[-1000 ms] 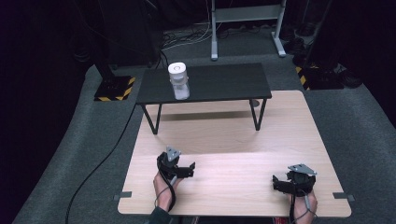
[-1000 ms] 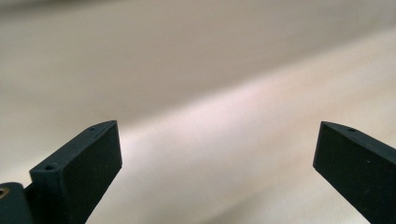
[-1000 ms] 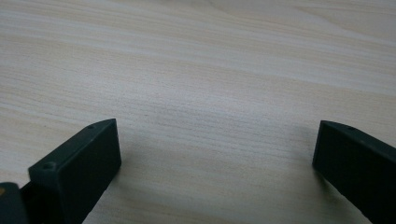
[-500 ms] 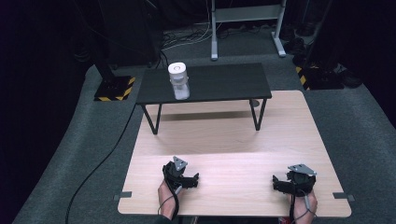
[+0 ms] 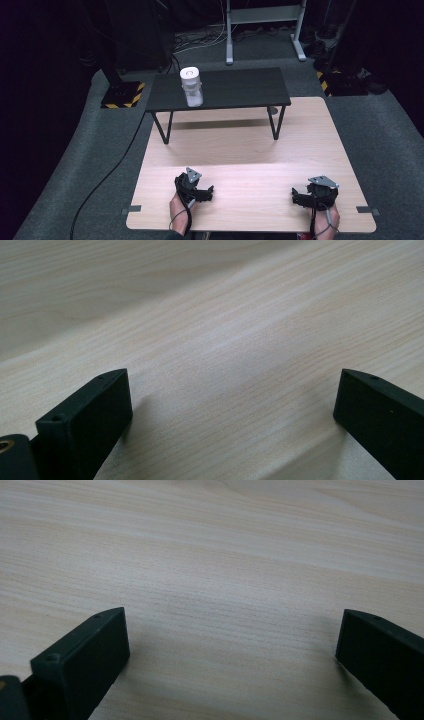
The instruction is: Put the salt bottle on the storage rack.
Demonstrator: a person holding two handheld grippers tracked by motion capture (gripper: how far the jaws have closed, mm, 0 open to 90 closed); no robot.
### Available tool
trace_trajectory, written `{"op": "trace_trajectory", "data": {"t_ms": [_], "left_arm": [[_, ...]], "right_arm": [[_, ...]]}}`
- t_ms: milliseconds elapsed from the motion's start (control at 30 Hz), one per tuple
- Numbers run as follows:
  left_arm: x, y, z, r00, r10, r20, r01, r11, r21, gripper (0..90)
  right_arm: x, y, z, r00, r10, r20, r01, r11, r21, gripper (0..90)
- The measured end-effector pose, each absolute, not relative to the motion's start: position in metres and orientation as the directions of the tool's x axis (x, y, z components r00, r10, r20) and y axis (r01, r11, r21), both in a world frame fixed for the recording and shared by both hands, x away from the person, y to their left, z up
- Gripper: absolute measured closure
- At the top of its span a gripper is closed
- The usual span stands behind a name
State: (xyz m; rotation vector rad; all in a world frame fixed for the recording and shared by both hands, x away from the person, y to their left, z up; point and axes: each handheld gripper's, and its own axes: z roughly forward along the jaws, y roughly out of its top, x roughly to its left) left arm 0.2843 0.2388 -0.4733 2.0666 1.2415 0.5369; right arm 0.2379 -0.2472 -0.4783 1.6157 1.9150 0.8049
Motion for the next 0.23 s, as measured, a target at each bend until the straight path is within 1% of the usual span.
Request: {"op": "trace_trajectory", "data": {"t_ms": [233], "left_arm": [[0.2821, 0.2345, -0.4739, 0.468, 0.883, 0.035, 0.601, -0.347, 0.720, 0.3]], "right_arm": [[0.2377, -0.2472, -0.4784, -0.171, 0.985, -0.006, 0.686, 0.123, 0.717, 0.0]]}}
